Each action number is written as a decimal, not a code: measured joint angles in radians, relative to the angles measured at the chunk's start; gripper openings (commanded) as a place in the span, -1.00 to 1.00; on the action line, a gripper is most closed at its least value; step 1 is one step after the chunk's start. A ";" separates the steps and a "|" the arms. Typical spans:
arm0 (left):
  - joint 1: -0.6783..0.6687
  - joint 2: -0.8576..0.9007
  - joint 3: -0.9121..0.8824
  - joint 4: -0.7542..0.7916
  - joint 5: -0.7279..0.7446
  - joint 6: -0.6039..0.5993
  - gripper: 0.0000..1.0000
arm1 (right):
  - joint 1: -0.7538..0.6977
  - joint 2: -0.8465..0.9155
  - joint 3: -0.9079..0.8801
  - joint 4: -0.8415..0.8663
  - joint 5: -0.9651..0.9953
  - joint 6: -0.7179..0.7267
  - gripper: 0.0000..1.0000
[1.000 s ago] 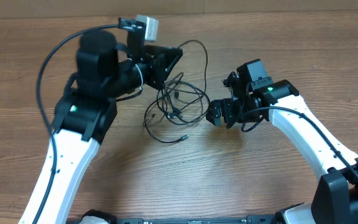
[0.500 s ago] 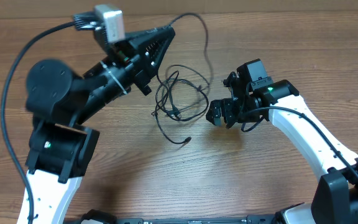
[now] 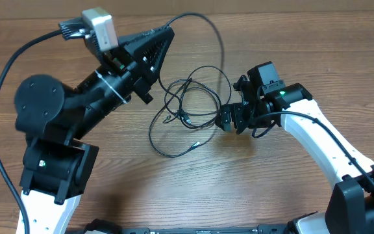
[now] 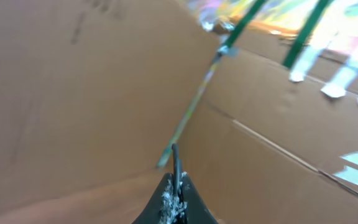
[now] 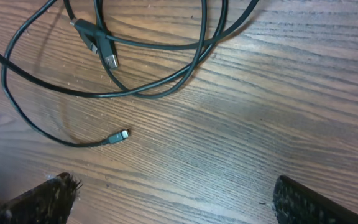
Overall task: Untangle cables
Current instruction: 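Lift the left gripper with a cable up and to the upper left, then carry the held black cable with the left gripper to the far left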
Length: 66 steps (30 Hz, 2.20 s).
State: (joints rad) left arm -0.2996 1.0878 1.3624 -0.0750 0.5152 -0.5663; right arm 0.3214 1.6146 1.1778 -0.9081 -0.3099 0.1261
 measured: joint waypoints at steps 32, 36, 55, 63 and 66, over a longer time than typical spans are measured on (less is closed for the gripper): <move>0.000 0.004 0.000 -0.368 -0.967 0.019 -0.92 | 0.000 0.000 0.000 0.000 0.000 0.000 1.00; 0.019 0.019 0.000 -0.368 -1.085 0.035 -0.92 | 0.000 0.000 0.000 0.000 0.000 0.000 1.00; 0.321 0.283 0.000 -0.391 -1.177 0.234 -0.91 | 0.000 0.000 0.000 0.000 0.000 0.000 1.00; 0.501 0.387 0.000 -0.440 -1.083 0.238 -0.91 | 0.000 0.000 0.000 0.001 0.000 0.000 1.00; 0.565 0.425 0.000 -0.494 -1.050 0.228 -0.92 | 0.000 0.000 0.000 0.000 0.000 0.000 1.00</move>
State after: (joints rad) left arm 0.2649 1.5124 1.3628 -0.5694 -0.5346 -0.3382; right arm 0.3210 1.6146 1.1778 -0.9077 -0.3096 0.1265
